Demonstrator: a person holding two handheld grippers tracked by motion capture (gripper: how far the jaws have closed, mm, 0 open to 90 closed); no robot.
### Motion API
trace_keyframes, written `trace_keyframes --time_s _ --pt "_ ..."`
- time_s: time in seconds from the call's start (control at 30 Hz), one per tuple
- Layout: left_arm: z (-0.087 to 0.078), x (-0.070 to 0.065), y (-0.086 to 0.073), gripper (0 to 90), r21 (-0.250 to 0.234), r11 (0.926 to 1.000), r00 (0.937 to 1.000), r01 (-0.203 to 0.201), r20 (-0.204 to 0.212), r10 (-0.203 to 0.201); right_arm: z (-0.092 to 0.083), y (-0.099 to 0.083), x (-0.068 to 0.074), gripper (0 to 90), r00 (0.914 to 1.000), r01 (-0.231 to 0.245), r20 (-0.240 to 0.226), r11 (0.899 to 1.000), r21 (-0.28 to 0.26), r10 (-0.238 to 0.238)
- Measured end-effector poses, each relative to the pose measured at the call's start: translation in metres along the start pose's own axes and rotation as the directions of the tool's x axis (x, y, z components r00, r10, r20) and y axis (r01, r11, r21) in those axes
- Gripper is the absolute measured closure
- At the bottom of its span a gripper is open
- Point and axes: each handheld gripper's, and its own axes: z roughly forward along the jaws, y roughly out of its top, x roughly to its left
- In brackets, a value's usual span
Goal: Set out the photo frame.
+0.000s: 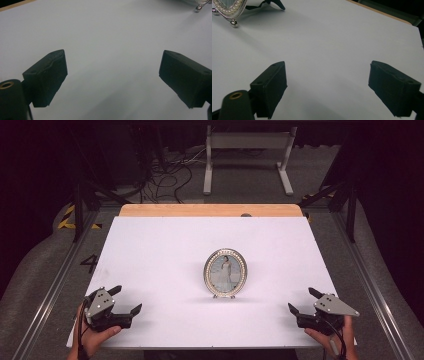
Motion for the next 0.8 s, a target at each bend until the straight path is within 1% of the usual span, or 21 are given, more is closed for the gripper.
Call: trace_keyframes --time_s 0.07,0.17,0.27,0.33,0.43,0.67,0.7,0.73,0.77,0.8 --pt "-0.0001 0.0007 -0.0006 8.7 -0.002 1.0 1.0 -0.002 -0.002 0.002 0.0001 -0.001 -0.0012 16.0 1.0 -0.004 0.002 1.0 0.006 0.004" --pt "0.0011 0.0012 -0.0016 8.7 0.011 0.9999 1.0 0.002 -0.01 -0.002 0.0012 -0.0015 -0.0029 16.0 0.9999 -0.012 0.01 1.0 0.007 0.012" --pt "0.0028 0.0009 -0.0017 8.9 0.022 0.9997 0.9999 -0.007 -0.011 0.007 0.0012 -0.0022 -0.0042 16.0 0.9997 -0.018 0.017 1.0 0.012 0.018" --pt "0.0036 0.0005 -0.0014 8.9 0.028 0.9995 0.9998 -0.013 -0.014 0.013 0.0011 -0.0031 -0.0054 15.9 0.9992 -0.034 0.018 0.999 0.011 0.034" --pt "0.0041 0.0008 -0.0016 8.8 0.029 0.9995 0.9998 -0.009 -0.015 0.009 0.0012 -0.0039 -0.0074 15.7 0.9988 -0.043 0.024 0.999 0.015 0.043" --pt "0.0039 0.0011 -0.0027 8.8 0.043 0.999 0.9995 -0.016 -0.027 0.017 0.0023 -0.0039 -0.0102 14.9 0.9973 -0.065 0.035 0.998 0.017 0.064" --pt "0.0048 0.001 -0.0025 8.8 0.05 0.9985 0.9993 -0.021 -0.031 0.023 0.0023 -0.0044 -0.0101 14.9 0.9973 -0.065 0.037 0.998 0.019 0.064" --pt "0.0057 0.0008 -0.0025 8.6 0.053 0.9984 0.999 -0.019 -0.039 0.021 0.0023 -0.0046 -0.0101 15.0 0.9973 -0.065 0.036 0.998 0.021 0.064" --pt "0.0057 0.0008 -0.0025 8.1 0.053 0.9984 0.999 -0.019 -0.039 0.021 0.0023 -0.0046 -0.0101 15.0 0.9973 -0.065 0.036 0.998 0.021 0.064" --pt "0.0065 0.0014 -0.0022 8.1 0.063 0.9978 0.9982 -0.019 -0.056 0.023 0.0022 -0.0045 -0.0103 14.9 0.9973 -0.064 0.038 0.998 0.022 0.063"
